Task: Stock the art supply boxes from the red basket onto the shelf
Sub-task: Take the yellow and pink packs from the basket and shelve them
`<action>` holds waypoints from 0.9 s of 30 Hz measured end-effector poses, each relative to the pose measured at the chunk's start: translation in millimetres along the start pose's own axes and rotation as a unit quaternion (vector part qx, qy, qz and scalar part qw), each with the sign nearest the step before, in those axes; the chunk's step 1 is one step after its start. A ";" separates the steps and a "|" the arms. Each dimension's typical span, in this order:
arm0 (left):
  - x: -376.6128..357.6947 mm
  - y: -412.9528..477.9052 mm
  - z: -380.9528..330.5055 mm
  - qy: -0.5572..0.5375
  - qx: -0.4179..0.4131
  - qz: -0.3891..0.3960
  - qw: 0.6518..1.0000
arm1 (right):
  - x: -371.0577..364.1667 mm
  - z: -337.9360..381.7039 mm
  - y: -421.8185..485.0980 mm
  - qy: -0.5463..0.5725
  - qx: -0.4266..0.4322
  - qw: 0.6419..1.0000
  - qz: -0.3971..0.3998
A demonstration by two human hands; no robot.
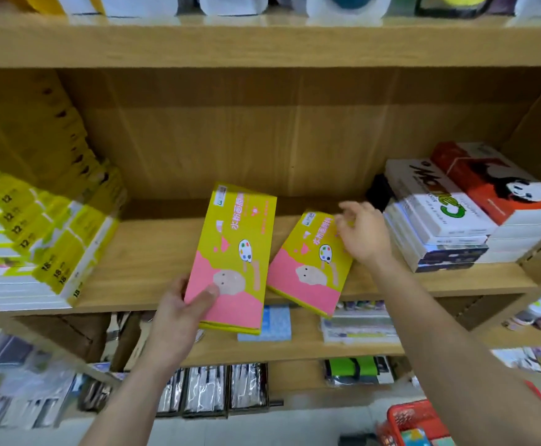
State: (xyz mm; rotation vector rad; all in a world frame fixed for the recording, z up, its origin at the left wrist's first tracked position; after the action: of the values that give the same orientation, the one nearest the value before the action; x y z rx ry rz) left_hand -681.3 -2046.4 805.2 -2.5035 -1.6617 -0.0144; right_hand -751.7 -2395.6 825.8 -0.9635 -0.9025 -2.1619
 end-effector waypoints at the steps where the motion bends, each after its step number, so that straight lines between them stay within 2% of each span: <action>1: -8.6 4.6 -3.9 -0.002 0.003 0.011 1.000 | 4.1 0.4 -22.5 0.032 0.003 0.999 -0.024; 3: -29.5 15.4 -12.4 0.001 0.011 0.031 0.999 | 9.0 1.7 -71.2 0.088 -0.012 0.996 -0.022; 5: -51.5 27.7 -20.0 0.003 0.021 0.049 0.999 | 9.7 4.0 -111.1 0.116 -0.021 0.993 0.015; 10: -91.4 57.9 -30.8 0.032 0.057 0.091 0.994 | 7.4 5.9 -142.6 0.043 0.010 0.996 0.082; 13: -96.3 67.8 -27.2 0.064 0.069 0.119 0.988 | 4.5 5.8 -145.7 0.021 0.008 0.995 0.094; 21: -106.3 59.6 -22.5 0.085 0.064 0.088 0.990 | 3.1 -7.8 -138.7 0.007 0.026 0.994 0.105; 24: -115.3 55.3 -19.2 0.133 0.056 0.087 0.986 | 8.4 -15.3 -133.0 0.045 0.018 0.993 0.110; 27: -128.2 51.0 -10.5 0.233 0.011 0.071 0.970 | 15.8 -20.5 -134.5 0.068 0.011 0.993 0.099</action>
State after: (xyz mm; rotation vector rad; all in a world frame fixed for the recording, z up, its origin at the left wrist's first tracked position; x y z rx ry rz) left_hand -683.9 -2184.7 799.3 -2.3522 -1.2828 -0.5219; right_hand -867.3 -2335.9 782.8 -0.8455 -0.7331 -2.0179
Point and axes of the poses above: each hand's wrist, its own y-axis towards the middle knuckle, its own x-axis out of the back of the hand, z = x × y, the point moved 2 cm from there along y, towards the middle knuckle, and after that the axes turned 5 degrees about x, right-handed, at the moved point
